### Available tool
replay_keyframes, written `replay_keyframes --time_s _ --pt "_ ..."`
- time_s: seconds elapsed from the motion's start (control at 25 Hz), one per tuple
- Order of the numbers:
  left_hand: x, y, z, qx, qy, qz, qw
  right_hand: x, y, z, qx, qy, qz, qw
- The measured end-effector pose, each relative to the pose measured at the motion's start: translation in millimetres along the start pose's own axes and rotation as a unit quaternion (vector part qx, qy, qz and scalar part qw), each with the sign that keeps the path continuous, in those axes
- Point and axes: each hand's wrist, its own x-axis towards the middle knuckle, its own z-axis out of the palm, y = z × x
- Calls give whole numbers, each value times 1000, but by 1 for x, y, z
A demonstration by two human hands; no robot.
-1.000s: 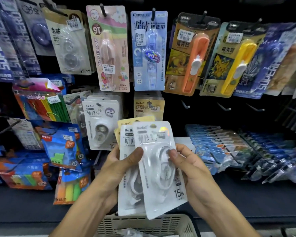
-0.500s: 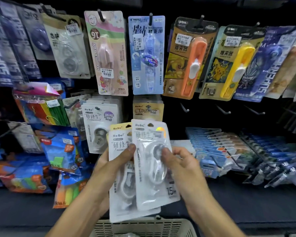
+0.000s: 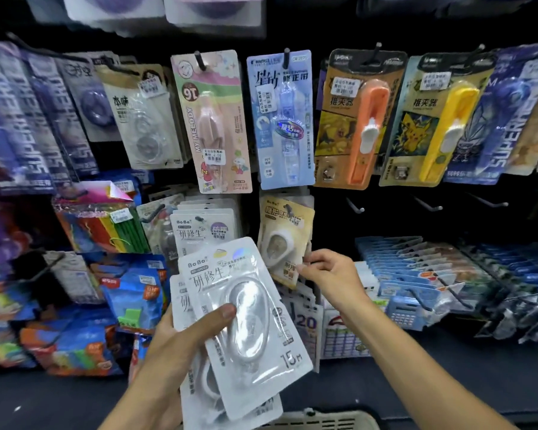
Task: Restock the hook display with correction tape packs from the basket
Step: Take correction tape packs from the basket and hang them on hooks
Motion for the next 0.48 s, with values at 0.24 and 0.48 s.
replay_keyframes --time_s 0.24,0.48 --pt "4 3 7 -4 -2 30 1000 3 0 11 37 -8 -65 997" --pt "4 3 11 7 -10 36 999 -17 1 -26 39 -7 -131 991"
